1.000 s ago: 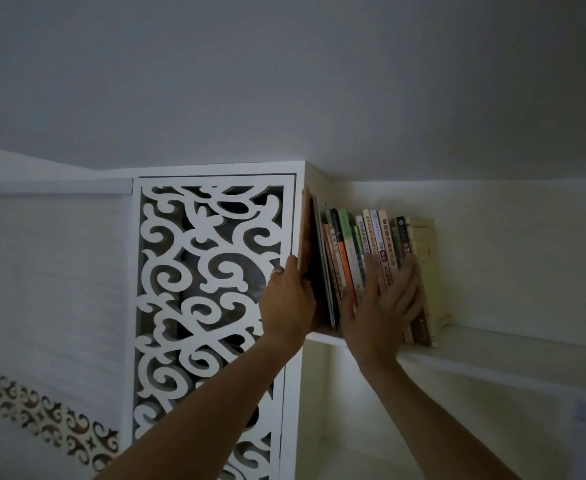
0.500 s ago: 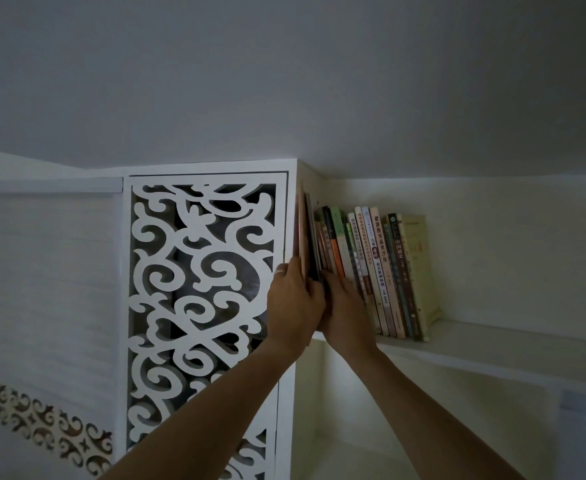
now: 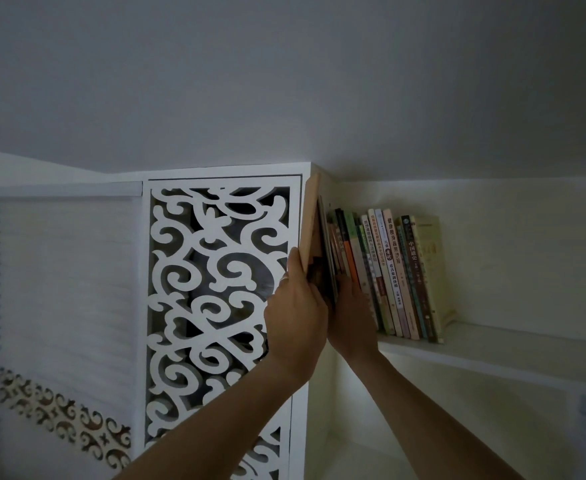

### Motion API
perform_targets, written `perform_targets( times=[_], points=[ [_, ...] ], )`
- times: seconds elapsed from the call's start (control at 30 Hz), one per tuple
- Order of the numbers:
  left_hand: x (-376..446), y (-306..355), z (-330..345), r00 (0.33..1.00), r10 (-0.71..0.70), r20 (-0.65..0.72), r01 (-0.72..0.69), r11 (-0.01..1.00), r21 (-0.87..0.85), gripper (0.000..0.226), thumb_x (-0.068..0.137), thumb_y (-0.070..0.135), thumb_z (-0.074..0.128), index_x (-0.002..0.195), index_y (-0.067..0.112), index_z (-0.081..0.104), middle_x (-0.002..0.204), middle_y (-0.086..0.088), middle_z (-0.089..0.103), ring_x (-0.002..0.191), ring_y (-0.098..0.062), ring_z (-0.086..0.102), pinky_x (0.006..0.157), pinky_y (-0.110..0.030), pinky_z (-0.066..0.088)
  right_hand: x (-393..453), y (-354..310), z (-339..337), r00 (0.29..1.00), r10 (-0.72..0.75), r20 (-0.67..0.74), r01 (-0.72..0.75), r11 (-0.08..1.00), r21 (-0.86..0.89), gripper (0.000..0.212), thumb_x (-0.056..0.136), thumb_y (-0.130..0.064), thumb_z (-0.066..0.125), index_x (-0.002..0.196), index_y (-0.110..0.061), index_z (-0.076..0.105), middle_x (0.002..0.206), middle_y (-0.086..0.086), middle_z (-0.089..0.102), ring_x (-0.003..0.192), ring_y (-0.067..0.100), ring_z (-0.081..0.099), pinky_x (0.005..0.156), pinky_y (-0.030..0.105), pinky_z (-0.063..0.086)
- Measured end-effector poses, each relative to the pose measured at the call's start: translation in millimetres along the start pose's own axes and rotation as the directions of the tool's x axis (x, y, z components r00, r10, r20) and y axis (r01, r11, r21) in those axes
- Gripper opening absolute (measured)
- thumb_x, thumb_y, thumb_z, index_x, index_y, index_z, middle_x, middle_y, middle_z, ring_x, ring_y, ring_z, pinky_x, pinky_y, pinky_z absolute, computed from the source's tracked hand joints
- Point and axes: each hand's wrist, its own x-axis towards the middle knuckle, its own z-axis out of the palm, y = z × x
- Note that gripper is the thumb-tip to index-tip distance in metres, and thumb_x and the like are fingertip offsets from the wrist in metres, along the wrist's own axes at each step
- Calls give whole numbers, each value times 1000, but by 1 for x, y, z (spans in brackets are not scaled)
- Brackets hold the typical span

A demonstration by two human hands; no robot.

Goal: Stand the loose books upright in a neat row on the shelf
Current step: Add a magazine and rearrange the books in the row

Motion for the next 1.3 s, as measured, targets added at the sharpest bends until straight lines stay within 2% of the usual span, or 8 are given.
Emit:
perform_targets(
  times=[0.3,0.47,0.57,0.77,0.87,1.0,1.2,1.3],
  points=[
    [-5,-10,-40,1000,9,-18,-7,995,95,39,103,27,33,141,19,39,85,-3,66,66,-23,66,60,-45,59,1,-13,1,996,65,-64,-60,995,73,52,94,-49,63,128,-12,48,117,9,59,101,26,62,81,36,56],
    [-8,-15,-56,998,32,-58,-26,994,104,29,103,24,46,132,19,42,78,2,61,62,-21,62,59,-45,58,2,-19,7,993,98,-66,-95,995,36,94,73,-80,61,135,-11,45,125,10,59,111,27,61,86,42,59],
    [-8,-18,-63,997,38,-63,-32,996,86,28,104,22,48,131,14,47,79,3,62,63,-17,62,58,-43,59,5,-22,10,991,73,-110,-79,995,-54,100,76,-76,57,147,-7,39,135,14,58,119,30,61,94,41,57],
    [-7,-15,-67,995,63,-78,-63,998,2,36,98,40,38,123,15,49,75,5,62,62,-16,62,56,-43,57,14,-8,4,999,-25,-34,25,1000,2,52,101,-31,55,150,-31,40,146,5,46,131,29,50,106,49,48],
    [-7,-8,-56,998,11,-63,-15,998,-67,41,94,47,31,116,17,47,74,5,60,63,-19,62,54,-38,53,13,3,3,992,-93,87,93,996,0,57,94,-6,52,148,-22,45,146,11,42,129,35,47,103,51,46],
    [-8,-9,-25,998,-52,-33,51,998,-31,23,102,22,52,123,19,44,75,5,60,61,-12,60,50,-25,45,10,10,4,984,-174,-21,171,980,-97,48,98,-26,61,145,-22,50,133,6,59,112,22,63,97,36,55],
    [1,5,-3,998,-44,-41,39,992,-117,28,103,11,34,127,15,49,88,-1,62,71,-19,63,61,-30,52,12,9,5,987,-161,-16,157,978,-137,45,106,-44,34,148,-30,41,138,-3,55,120,13,55,101,27,47],
    [14,6,9,993,-91,-72,75,977,-198,31,102,9,33,127,15,50,92,-3,64,77,-22,67,60,-29,53,14,9,2,979,-204,24,205,970,-132,46,100,-30,54,145,-25,46,138,3,54,119,20,56,101,33,50]
  ],
)
